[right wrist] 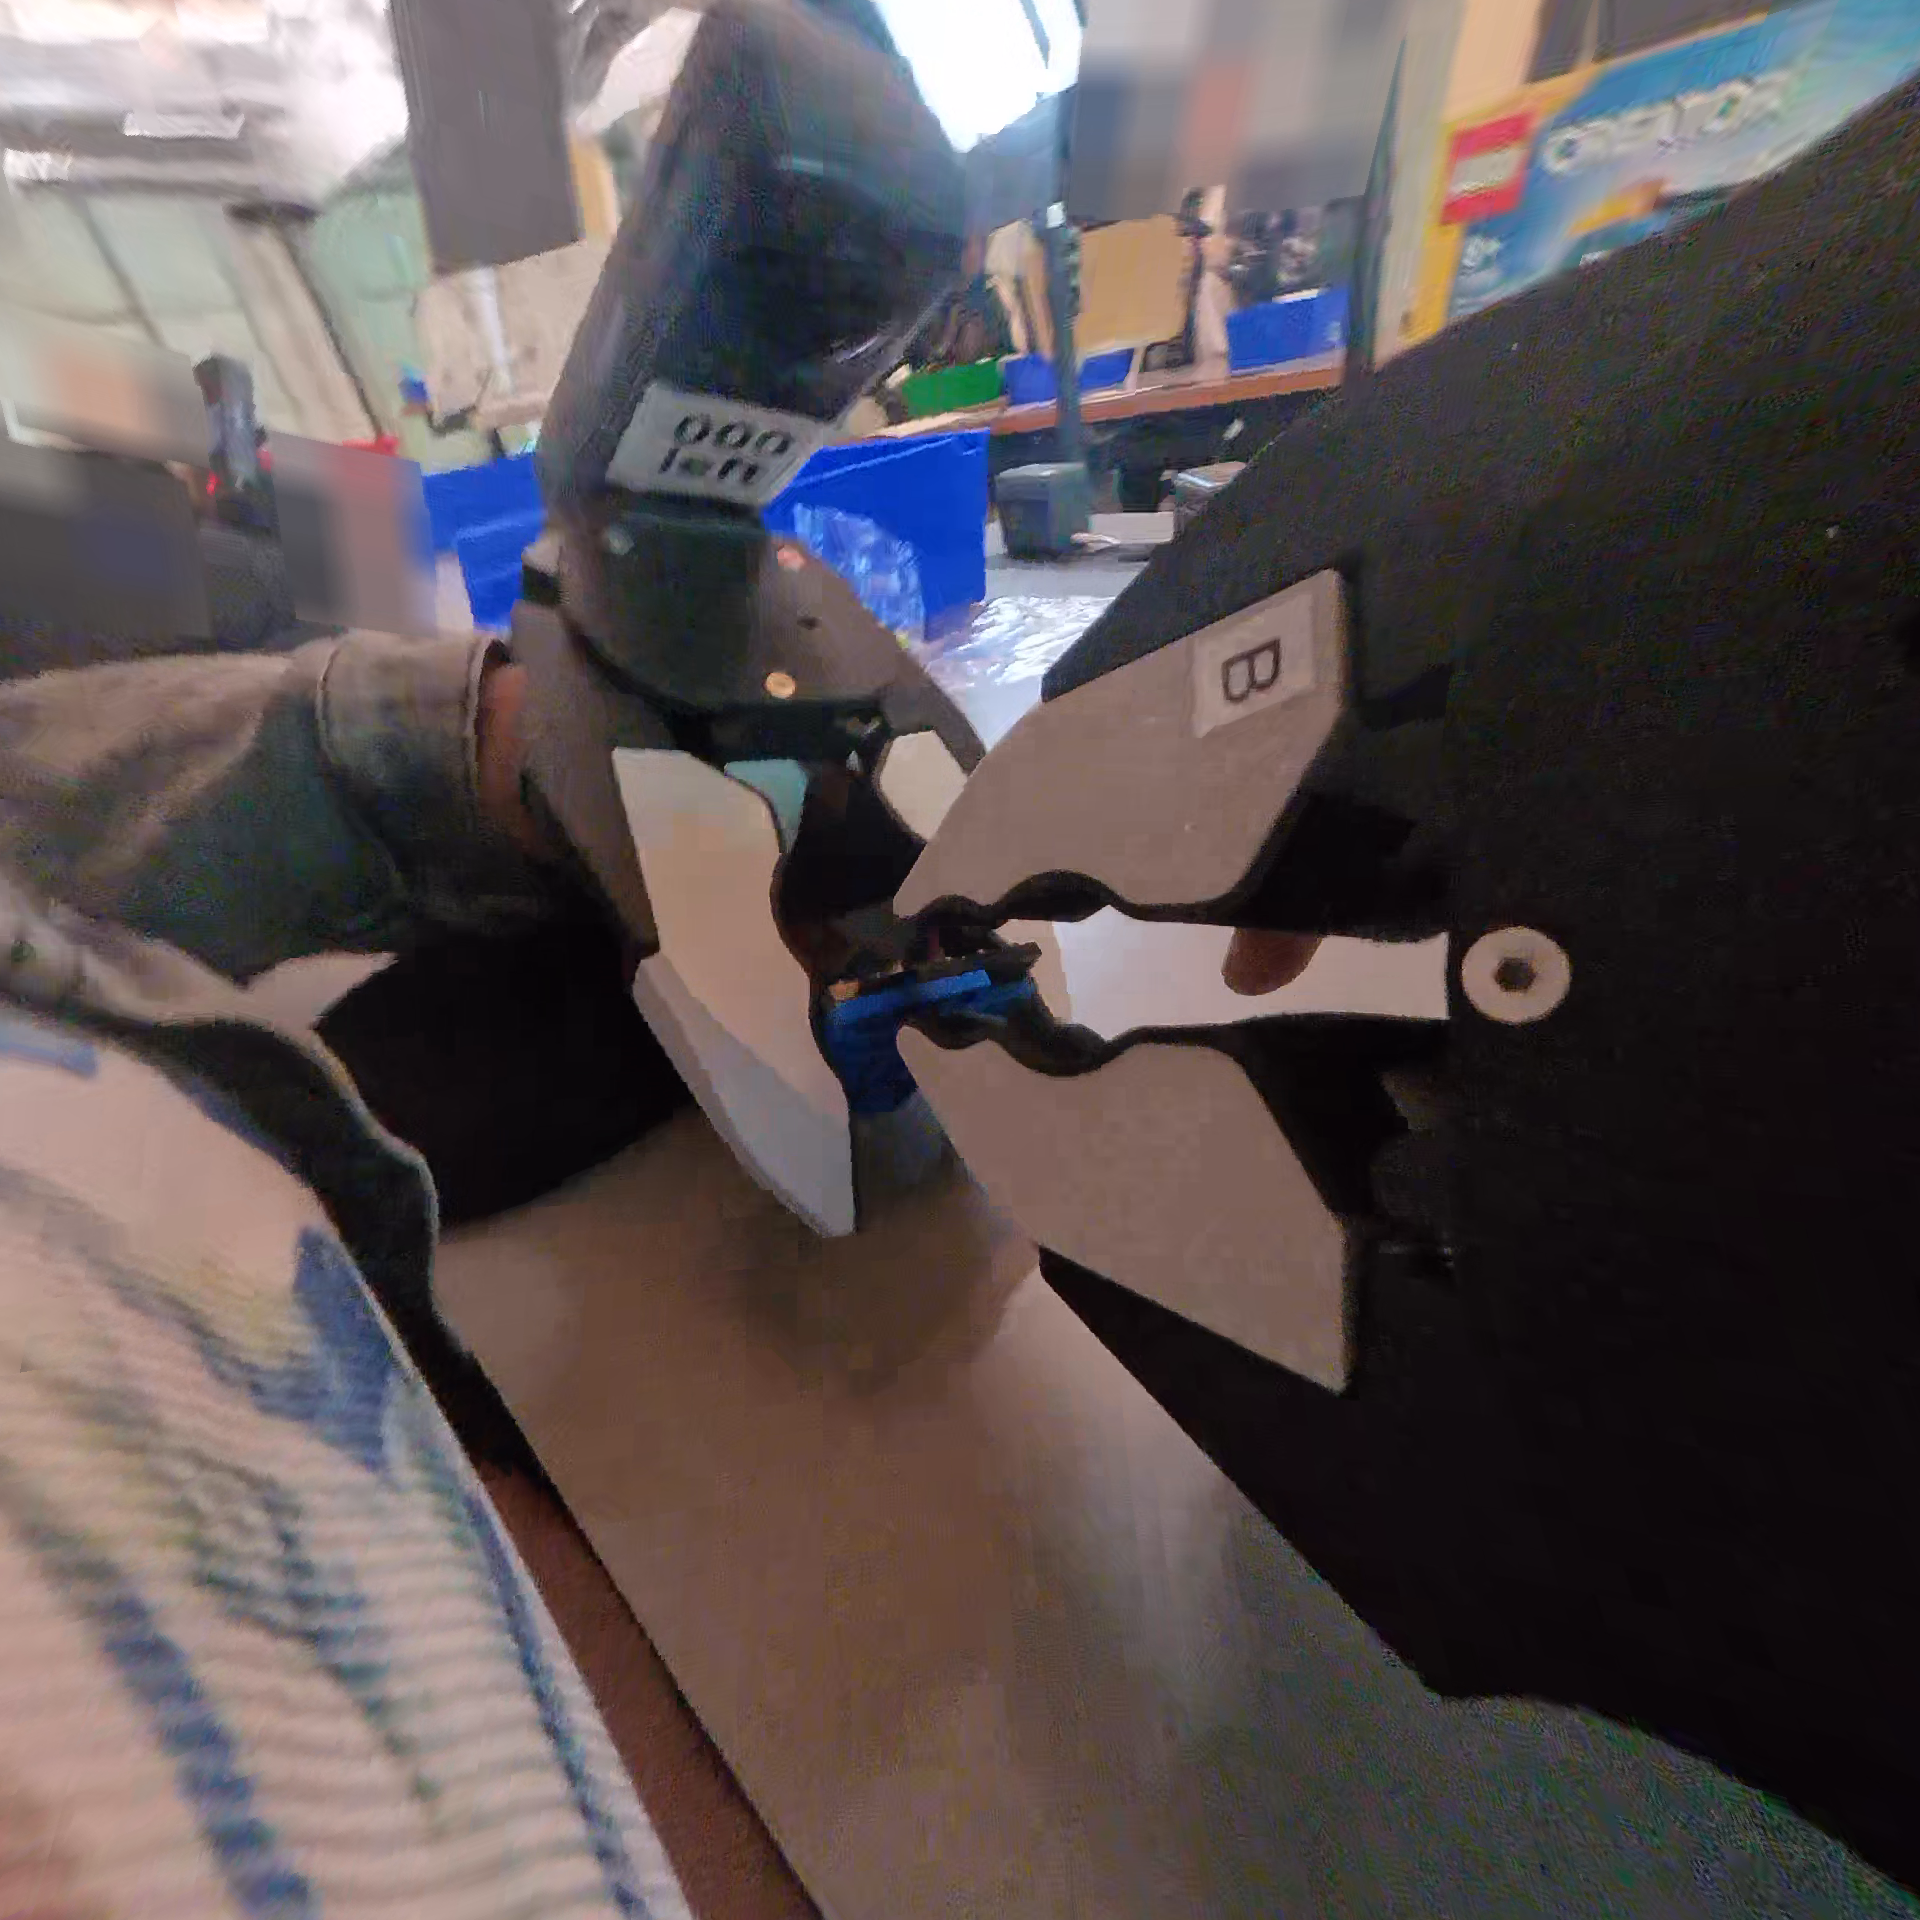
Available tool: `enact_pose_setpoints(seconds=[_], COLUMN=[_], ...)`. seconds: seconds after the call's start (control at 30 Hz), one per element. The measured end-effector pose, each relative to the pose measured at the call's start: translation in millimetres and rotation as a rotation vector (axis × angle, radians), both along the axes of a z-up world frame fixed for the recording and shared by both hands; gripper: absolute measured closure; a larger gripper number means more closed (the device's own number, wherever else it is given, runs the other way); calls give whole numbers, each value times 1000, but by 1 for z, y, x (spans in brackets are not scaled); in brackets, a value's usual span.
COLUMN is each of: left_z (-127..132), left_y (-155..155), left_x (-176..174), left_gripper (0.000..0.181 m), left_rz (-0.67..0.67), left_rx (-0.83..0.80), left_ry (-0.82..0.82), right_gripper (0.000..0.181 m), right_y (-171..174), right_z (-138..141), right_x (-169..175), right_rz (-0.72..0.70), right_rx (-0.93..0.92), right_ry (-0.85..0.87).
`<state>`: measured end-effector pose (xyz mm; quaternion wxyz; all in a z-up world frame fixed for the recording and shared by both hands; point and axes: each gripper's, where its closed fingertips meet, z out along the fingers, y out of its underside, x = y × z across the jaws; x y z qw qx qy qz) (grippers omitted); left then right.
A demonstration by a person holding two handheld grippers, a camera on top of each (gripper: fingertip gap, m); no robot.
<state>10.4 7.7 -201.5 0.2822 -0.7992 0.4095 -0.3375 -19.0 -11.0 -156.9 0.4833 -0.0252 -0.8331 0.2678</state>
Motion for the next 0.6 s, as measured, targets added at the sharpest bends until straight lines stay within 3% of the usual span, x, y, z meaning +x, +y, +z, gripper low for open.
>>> enact_pose_setpoints(seconds=[0.1, 0.23, 0.33, 0.47, 0.53, 0.6], left_z=[12, 36, 60, 56, 52, 43], left_y=[4, 3, -4, -37, -56, -76], left_x=[-3, -15, -69, -125, -141, -152], left_gripper=[126, 127, 127, 127, 126, 127], left_rz=[38, 69, 208, 392, 491, 594], left_rx=[26, 110, 237, 304, 291, 197], left_ry=[-92, -129, 5, 22, -32, -76], right_gripper=[167, 166, 167, 169, 153, 119], right_y=[6, 11, 2, -12, -16, -13], right_z=[11, 10, 14, 14, 13, 7], right_x=[1, -6, -8, -28, -45, -62], right_rz=[-89, -135, -76, -17, -45, -100], right_rx=[-236, -136, -184, -290, -462, -685], right_ry=[77, 115, 52, -69, -214, -438])
